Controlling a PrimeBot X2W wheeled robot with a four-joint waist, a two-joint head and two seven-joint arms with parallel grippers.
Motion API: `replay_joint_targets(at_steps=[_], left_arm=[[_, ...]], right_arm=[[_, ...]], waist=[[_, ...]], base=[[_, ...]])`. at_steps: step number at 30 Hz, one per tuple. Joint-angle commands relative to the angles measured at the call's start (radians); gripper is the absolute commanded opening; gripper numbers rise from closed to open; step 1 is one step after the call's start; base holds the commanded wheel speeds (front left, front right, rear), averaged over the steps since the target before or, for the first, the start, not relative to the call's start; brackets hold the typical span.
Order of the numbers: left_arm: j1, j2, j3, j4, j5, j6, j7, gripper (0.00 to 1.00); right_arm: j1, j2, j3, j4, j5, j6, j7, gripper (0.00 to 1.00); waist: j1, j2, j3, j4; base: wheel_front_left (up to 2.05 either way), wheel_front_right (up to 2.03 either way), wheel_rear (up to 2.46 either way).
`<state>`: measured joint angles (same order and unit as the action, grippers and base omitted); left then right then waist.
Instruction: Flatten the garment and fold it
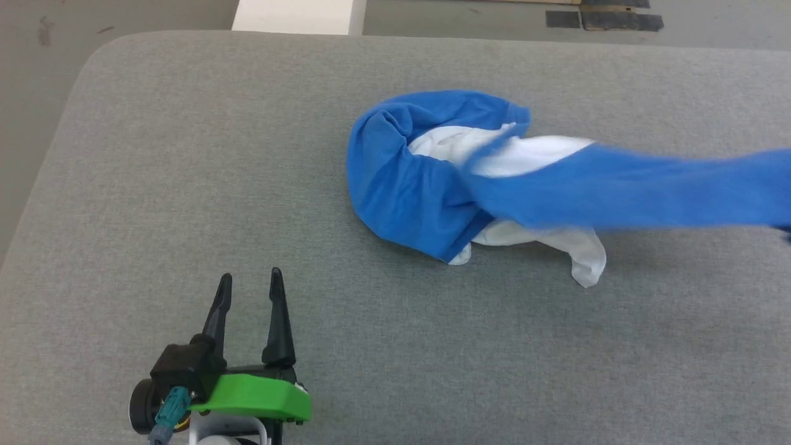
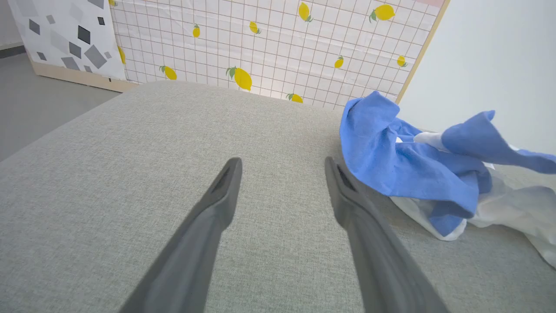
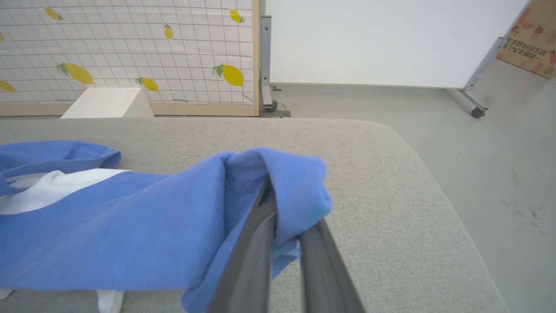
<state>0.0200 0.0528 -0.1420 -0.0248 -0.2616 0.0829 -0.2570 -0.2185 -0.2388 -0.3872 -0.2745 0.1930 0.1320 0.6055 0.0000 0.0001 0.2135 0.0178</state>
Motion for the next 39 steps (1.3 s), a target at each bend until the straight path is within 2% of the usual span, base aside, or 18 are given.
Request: replay_joint_targets(at_steps=[1,4,9,15,16,17,18,22,28,35,36,39], left_arm=[[-0.001,-0.003,0.0,0.002,0.019,-0.009,-0.005,1.0],[-0.008,-0.003,-0.001,0.009,0.026,-0.016,-0.005,1.0],[-0.016,-0.003,-0.003,0.02,0.036,-0.026,-0.005,1.0],[-0.011,-0.003,0.002,0.026,0.041,-0.031,-0.005,1.0],[-0.01,-0.003,0.002,0.027,0.042,-0.031,-0.005,1.0],[-0.009,-0.003,0.001,0.029,0.043,-0.031,-0.005,1.0],[-0.01,-0.003,0.001,0.031,0.044,-0.032,-0.005,1.0],[-0.008,-0.003,-0.003,0.038,0.044,-0.035,-0.005,1.0],[0.003,-0.003,-0.01,0.043,0.038,-0.031,-0.005,1.0],[-0.001,-0.003,-0.024,0.035,0.029,-0.029,-0.005,1.0],[-0.009,-0.003,-0.03,0.028,0.025,-0.028,-0.005,1.0],[-0.016,-0.003,-0.033,0.026,0.023,-0.026,-0.005,1.0]], right_arm=[[0.021,0.0,-0.046,0.026,-0.015,-0.001,-0.012,0.0],[0.061,-0.008,-0.133,0.081,-0.057,-0.001,-0.04,0.0],[0.126,-0.035,-0.262,0.225,-0.197,-0.001,-0.128,0.0],[0.105,0.003,-0.267,0.407,-0.233,-0.001,-0.238,0.0],[0.098,0.004,-0.258,0.425,-0.236,-0.001,-0.253,0.15],[0.087,0.006,-0.249,0.441,-0.237,-0.001,-0.271,0.49],[0.078,0.007,-0.244,0.453,-0.238,-0.001,-0.283,1.0],[0.045,-0.004,-0.212,0.467,-0.222,-0.001,-0.307,1.0],[0.019,-0.034,-0.126,0.345,-0.167,-0.001,-0.305,1.0],[0.043,-0.046,0.096,0.232,-0.04,-0.001,-0.161,1.0],[0.06,-0.054,0.169,0.244,-0.03,-0.001,-0.098,1.0],[0.069,-0.066,0.223,0.299,-0.029,-0.001,-0.064,1.0]], waist=[[0.0,-0.0001,0.017,0.007],[0.0,-0.0001,0.034,0.023],[0.0,-0.0001,0.057,0.059],[0.0,-0.0001,0.056,0.073],[0.0,-0.0001,0.054,0.073],[0.0,-0.0001,0.051,0.071],[0.0,-0.0001,0.048,0.07],[0.0,-0.0001,0.028,0.063],[0.0,-0.0001,-0.002,0.052],[0.0,-0.0001,0.004,0.067],[0.0,-0.0001,0.022,0.082],[0.0,-0.0001,0.042,0.099]], base=[[0.0,0.0,0.0],[0.0,0.0,0.0],[0.0,0.0,0.0],[0.0,0.0,0.0],[0.0,0.0,0.0],[0.0,0.0,0.0],[0.0,0.0,0.0],[0.0,0.0,0.0],[0.0,0.0,0.0],[0.0,0.0,0.0],[0.0,0.0,0.0],[0.0,0.0,0.0]])
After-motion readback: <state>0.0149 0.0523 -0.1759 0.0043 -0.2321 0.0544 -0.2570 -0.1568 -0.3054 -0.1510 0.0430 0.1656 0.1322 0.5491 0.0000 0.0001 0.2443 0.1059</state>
